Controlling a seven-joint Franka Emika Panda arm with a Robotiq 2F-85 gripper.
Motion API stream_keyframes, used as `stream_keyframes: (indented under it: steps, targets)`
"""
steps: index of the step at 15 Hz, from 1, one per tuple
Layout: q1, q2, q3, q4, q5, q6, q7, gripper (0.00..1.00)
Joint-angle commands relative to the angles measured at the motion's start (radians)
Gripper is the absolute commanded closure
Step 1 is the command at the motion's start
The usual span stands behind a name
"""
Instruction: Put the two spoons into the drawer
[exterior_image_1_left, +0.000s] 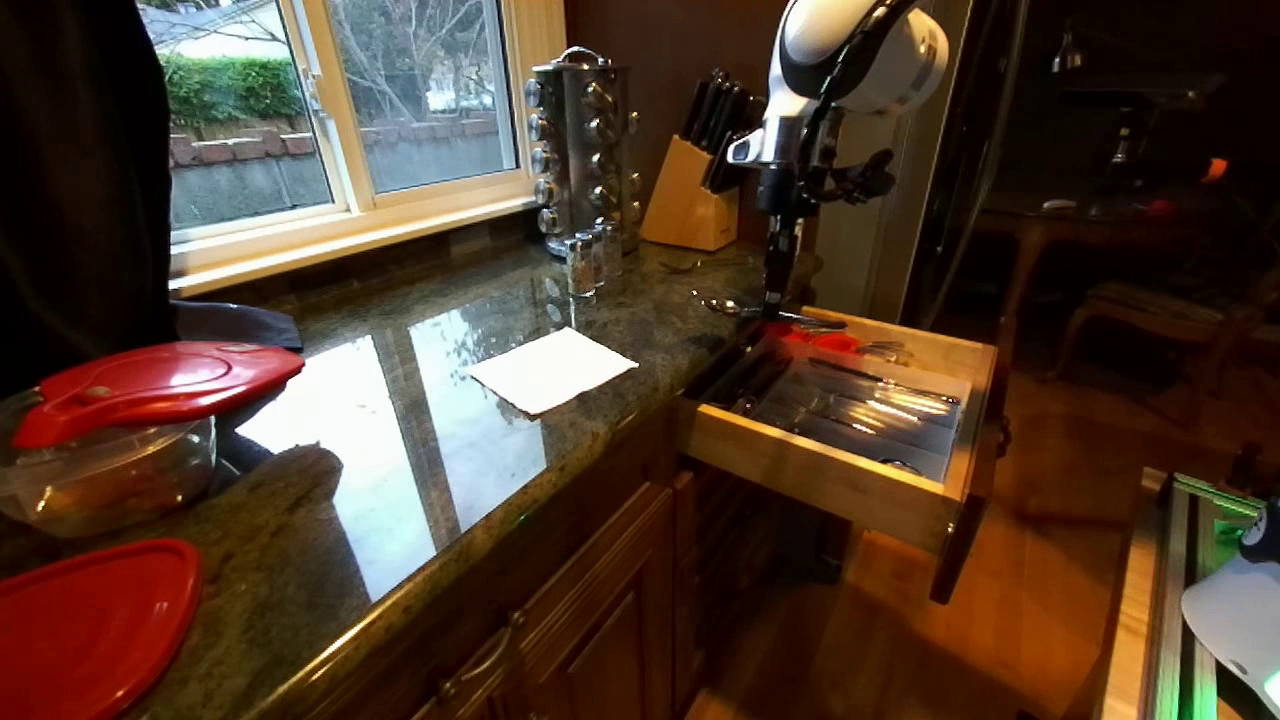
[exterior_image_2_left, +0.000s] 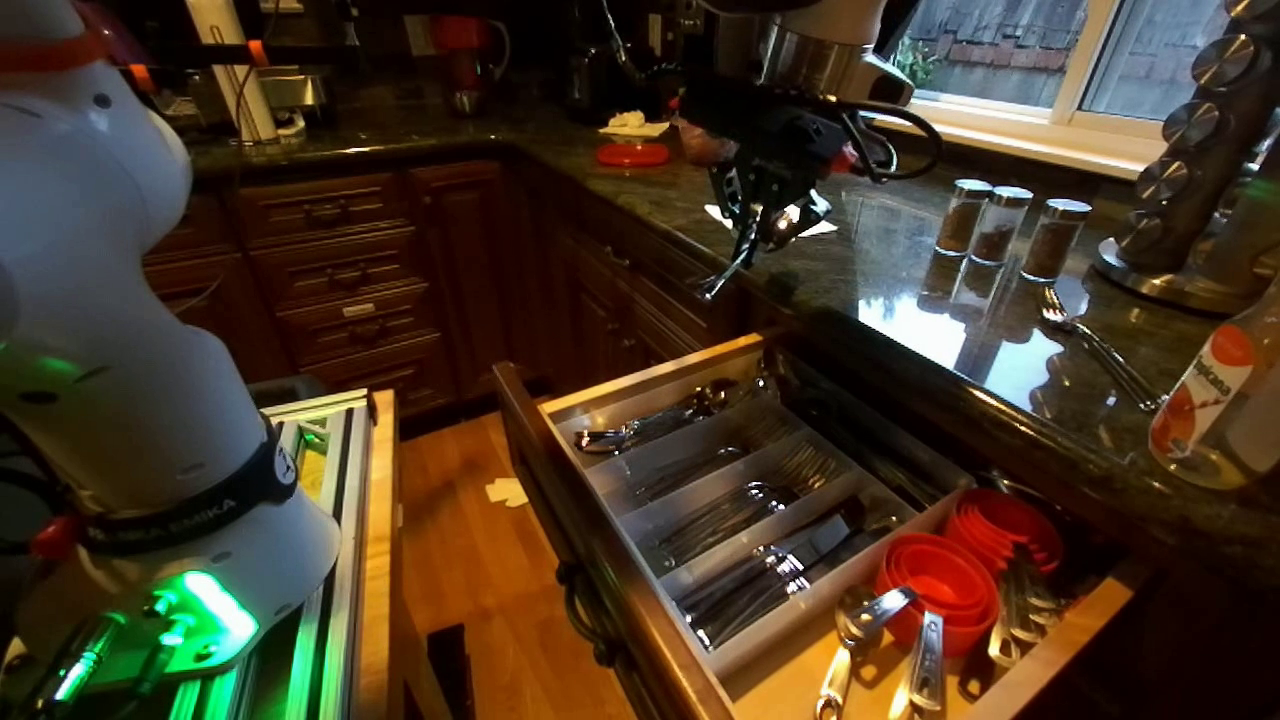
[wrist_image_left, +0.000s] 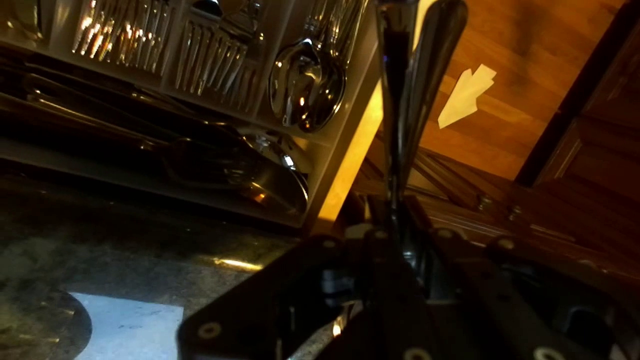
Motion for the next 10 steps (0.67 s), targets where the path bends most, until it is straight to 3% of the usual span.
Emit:
stream_keyframes:
  steps: [1,5,10]
  targets:
    - [0.017,0.006,-0.016,0.004,0.0,-0.023,0.001,0.97]
    - [0.014,0.01,-0.018,-0.048,-0.003,-0.086,0.01,0.97]
    - [-0.003,-0.007,-0.043,-0.135,-0.02,-0.085,0.029,0.97]
